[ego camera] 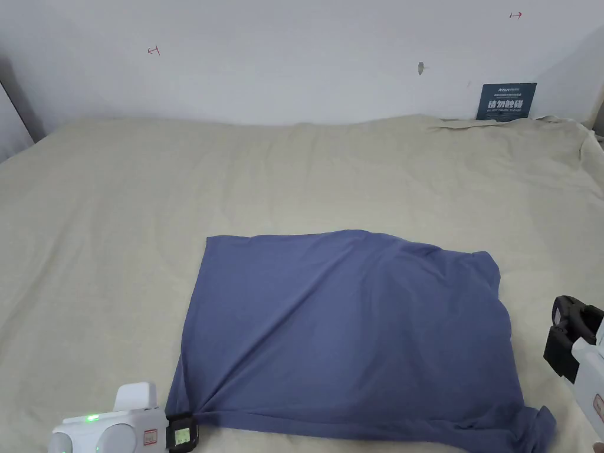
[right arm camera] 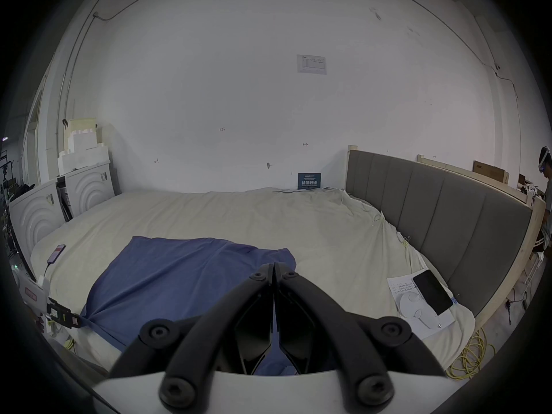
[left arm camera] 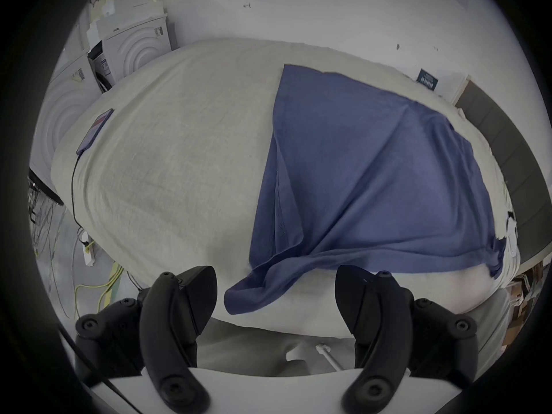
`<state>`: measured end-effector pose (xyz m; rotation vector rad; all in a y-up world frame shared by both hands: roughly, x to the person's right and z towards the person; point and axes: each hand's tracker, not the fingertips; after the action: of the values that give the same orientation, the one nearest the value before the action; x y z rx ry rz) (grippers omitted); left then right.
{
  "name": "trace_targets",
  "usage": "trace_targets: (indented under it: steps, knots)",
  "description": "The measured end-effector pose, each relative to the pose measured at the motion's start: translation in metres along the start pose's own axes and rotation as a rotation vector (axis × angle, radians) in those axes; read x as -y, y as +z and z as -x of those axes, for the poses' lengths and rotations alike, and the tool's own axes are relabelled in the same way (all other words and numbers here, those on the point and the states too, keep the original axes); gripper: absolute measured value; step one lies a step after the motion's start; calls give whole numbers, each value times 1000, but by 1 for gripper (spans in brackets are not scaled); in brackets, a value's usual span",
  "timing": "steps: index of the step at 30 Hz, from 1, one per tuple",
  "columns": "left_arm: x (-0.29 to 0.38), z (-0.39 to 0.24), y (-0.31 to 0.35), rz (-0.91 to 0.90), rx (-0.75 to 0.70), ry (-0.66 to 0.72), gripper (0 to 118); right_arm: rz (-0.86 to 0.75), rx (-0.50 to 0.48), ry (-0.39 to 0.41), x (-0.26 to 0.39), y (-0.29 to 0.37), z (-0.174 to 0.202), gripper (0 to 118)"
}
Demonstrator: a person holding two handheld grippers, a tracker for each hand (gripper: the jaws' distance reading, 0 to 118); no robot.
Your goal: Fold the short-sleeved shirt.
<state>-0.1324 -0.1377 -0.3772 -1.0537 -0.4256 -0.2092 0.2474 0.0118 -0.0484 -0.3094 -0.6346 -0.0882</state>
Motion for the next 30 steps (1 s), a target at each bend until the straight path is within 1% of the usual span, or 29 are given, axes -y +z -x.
trace_targets:
  steps: [4, 5, 6, 7, 8, 10, 13, 16, 17, 18, 19, 20, 21, 22, 24, 28, 30]
  knots:
    - [3, -4, -14, 28, -22, -11, 83, 25, -1, -11, 6, 1, -1, 0]
    - [4, -6, -12, 22, -24, -10, 74, 30, 0, -15, 7, 1, -2, 0]
    - [5, -7, -12, 20, -22, -16, 48, 36, 2, -15, 9, 1, -2, 0]
    - [6, -9, -11, 16, -17, -21, 28, 42, 5, -15, 11, 1, -3, 0]
    - [6, -11, -10, 9, -8, -24, 17, 53, 5, -14, 13, 1, -5, 0]
    - [5, -14, -11, 0, -12, -53, 6, 83, 4, -22, 18, 0, -9, 0]
    - [2, -14, -10, -4, -16, -75, 2, 186, 7, -38, 34, -9, -20, 0]
    - [-1, -8, -5, -24, 7, -50, 1, 340, -6, -78, 59, -22, -29, 1]
    - [-1, -9, -1, -24, 8, -46, 1, 376, -10, -108, 69, -26, -31, 3]
    - [-2, -9, 0, -29, 9, -45, 1, 410, -9, -125, 79, -29, -32, 15]
    - [-2, -8, 2, -35, 10, -47, 1, 455, -9, -130, 90, -31, -32, 32]
    - [-2, -9, 4, -37, 12, -49, 1, 472, -15, -151, 99, -33, -32, 54]
    - [-3, -10, 6, -41, 13, -52, 1, 493, -5, -160, 108, -35, -31, 78]
    - [-4, -11, 7, -45, 14, -56, 1, 532, -7, -163, 116, -38, -31, 88]
    - [-6, -11, 10, -53, 16, -58, 1, 588, 1, -148, 130, -42, -28, 89]
    - [-10, -11, 11, -71, 31, -54, 1, 632, 6, -132, 151, -46, -21, 88]
    - [-11, -13, 13, -73, 36, -55, 1, 633, 8, -136, 157, -49, -19, 88]
